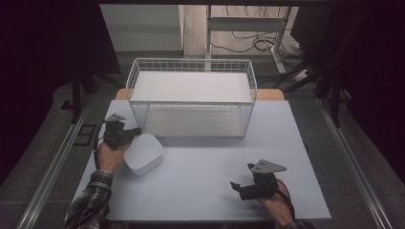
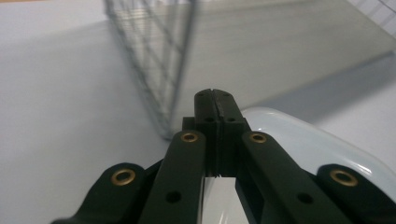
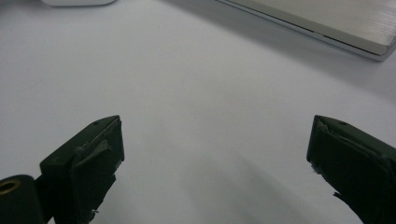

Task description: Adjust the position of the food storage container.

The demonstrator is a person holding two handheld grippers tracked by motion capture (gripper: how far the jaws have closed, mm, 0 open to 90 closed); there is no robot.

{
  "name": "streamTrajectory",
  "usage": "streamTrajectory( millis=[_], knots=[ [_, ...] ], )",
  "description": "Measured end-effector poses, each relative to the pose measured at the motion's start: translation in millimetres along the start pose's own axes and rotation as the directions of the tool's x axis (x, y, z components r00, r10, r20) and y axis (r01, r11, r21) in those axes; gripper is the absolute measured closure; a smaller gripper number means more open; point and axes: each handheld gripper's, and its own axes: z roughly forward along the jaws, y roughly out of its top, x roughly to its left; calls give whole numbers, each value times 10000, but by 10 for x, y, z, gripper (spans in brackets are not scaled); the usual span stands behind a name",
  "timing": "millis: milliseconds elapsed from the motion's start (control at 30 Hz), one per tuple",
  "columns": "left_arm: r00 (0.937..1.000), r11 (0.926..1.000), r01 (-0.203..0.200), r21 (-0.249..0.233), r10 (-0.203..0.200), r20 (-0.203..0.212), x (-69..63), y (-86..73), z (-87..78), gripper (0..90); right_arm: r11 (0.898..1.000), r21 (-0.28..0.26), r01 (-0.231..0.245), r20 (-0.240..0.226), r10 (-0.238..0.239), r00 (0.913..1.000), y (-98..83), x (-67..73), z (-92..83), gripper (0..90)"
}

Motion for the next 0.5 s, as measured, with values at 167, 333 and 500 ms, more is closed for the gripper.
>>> streamTrajectory(
  millis=[167,333,500],
  knots=[
    [9993,9977,-378,-565,377,-31,-101,-43,-125,898,10000,13,2,4,-2,10000,0,3,0,35],
    [9966,9917,-134,-1280,29,-820,-32,-245,-477,896,10000,3,12,6,-12,10000,-2,0,0,34],
    [9891,9888,426,-1428,-619,-1336,54,-557,-683,896,10000,53,70,12,-70,10000,0,8,3,34]
  ],
)
